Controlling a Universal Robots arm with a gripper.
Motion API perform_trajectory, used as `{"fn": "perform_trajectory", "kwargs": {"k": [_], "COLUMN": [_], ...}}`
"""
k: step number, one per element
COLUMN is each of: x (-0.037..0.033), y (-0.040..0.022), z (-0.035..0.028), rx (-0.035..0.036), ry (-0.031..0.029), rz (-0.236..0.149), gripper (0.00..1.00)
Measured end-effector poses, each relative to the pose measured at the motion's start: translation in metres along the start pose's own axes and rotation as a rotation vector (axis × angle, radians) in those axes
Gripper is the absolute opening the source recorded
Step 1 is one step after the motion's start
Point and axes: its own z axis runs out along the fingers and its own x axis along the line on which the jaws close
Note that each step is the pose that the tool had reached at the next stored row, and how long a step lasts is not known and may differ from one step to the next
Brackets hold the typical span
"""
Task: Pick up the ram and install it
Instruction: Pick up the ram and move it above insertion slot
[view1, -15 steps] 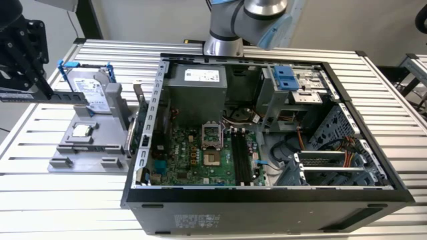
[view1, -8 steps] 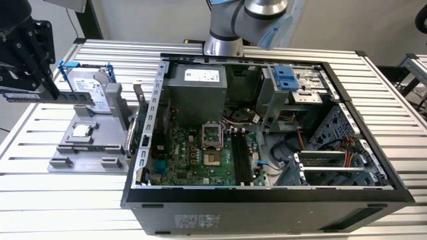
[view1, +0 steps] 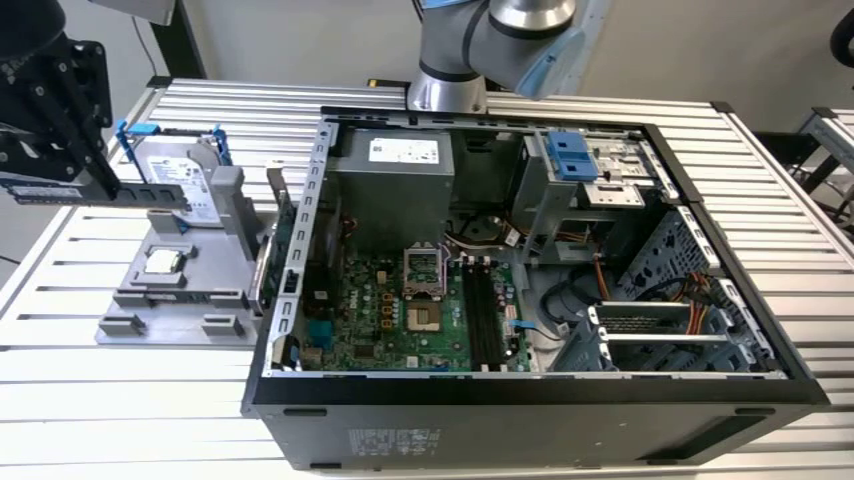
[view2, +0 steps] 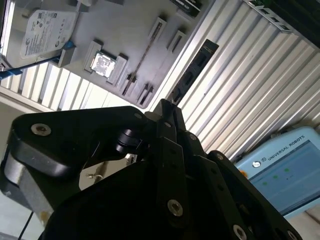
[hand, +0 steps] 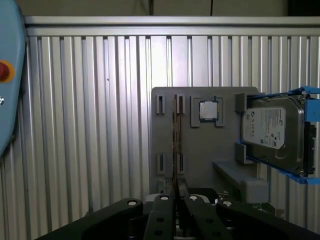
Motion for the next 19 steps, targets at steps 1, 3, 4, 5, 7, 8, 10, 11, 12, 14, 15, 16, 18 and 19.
{"fn": "perform_trajectory", "kwargs": {"k": [1,3,4,5,7,8,10,11,12,14,15,16,18,19], "x": [0.0,-0.0001,-0.0001,-0.0001,-0.0002,-0.0002,-0.0004,-0.0004,-0.0005,-0.0008,-0.001,-0.0011,-0.0014,-0.0015], "y": [0.0,0.0,0.0,0.0,-0.0015,-0.0027,-0.0066,-0.0091,-0.0117,-0.0184,-0.0216,-0.0254,-0.0326,-0.0363], "z": [-0.0004,-0.0012,-0.0016,-0.0019,-0.0023,-0.0024,-0.0024,-0.0025,-0.0025,-0.0025,-0.0026,-0.0026,-0.0027,-0.0027], "rx": [-0.0001,-0.0001,0.0,0.0,-0.0002,0.0,-0.0001,-0.0001,-0.0001,-0.0001,-0.0002,-0.0003,-0.0004,-0.0005], "ry": [0.0,0.0001,0.0,0.0,0.0001,0.0001,0.0,0.0001,0.0,0.0,0.0001,0.0001,0.0001,0.0], "rz": [0.0,0.0,0.0,0.0,0.0,0.0,0.0,0.0,0.0,0.0,0.0,0.0,0.0,0.0], "gripper": [0.0,0.0,0.0,0.0,0.0,0.0,0.0,0.0,0.0,0.0,0.0,0.0,0.0,0.0]}}
